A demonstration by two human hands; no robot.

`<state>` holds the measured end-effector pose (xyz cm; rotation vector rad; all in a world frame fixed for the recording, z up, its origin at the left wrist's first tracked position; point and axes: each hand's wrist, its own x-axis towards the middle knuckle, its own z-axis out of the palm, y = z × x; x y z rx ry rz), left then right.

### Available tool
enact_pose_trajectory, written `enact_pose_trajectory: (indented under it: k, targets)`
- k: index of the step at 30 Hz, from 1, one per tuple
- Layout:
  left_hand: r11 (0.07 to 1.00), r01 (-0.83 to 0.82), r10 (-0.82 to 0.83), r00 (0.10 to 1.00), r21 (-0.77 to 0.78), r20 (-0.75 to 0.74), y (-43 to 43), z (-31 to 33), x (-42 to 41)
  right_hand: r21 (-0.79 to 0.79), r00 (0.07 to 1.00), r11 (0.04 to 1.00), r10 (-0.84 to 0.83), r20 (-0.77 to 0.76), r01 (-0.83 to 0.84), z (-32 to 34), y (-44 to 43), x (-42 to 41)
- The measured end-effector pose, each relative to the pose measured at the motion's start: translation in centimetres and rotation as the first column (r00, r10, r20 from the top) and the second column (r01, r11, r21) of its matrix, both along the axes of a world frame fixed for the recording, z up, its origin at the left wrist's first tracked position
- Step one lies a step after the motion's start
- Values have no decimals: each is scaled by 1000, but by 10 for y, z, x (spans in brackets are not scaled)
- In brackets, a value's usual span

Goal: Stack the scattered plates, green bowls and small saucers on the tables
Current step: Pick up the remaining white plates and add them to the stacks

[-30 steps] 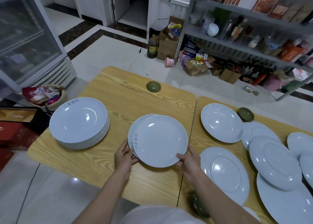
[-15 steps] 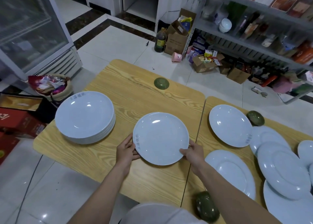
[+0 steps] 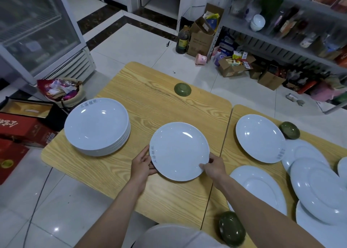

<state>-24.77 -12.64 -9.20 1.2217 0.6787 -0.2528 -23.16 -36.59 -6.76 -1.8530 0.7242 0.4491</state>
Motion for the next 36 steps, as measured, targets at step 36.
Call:
enact_pose_trajectory:
  k: [36]
  targets:
    - [221, 429, -769, 629, 876, -114, -129, 100, -18, -234, 896, 898, 414, 161, -373, 108, -129, -89]
